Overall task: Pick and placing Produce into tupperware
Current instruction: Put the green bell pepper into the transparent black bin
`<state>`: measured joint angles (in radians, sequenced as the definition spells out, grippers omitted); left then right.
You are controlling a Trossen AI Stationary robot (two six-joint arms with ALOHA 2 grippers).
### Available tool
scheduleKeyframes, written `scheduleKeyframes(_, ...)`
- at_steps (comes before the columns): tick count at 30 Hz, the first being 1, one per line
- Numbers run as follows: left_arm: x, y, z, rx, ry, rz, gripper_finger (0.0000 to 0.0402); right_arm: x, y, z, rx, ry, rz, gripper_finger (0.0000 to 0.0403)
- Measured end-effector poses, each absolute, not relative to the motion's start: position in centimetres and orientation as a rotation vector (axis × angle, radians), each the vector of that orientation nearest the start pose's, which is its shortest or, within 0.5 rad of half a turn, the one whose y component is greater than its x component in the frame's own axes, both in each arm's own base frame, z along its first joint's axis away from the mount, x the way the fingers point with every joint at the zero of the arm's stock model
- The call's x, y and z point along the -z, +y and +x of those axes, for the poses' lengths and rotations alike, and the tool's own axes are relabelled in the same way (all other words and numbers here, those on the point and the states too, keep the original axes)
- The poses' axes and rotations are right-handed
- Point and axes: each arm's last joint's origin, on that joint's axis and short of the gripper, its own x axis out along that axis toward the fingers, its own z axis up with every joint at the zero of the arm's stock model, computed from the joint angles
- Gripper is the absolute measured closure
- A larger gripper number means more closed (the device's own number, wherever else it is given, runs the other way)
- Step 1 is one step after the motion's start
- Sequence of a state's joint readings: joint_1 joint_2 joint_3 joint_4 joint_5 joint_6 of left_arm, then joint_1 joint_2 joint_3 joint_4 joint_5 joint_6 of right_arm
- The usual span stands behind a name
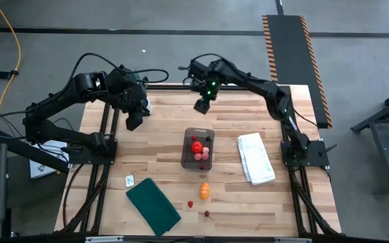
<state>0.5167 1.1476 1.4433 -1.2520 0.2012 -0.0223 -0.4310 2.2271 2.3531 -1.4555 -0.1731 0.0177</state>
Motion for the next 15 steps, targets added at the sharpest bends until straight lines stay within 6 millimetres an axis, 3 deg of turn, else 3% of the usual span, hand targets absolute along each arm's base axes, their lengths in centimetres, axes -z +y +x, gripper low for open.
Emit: scheduleKeyframes(15,-38.9,8.1,15.5,-0.304,0.996,-0.408,0.0356,-31.0,-9.8,42.8,0.067,1.304,0.282,0.0146)
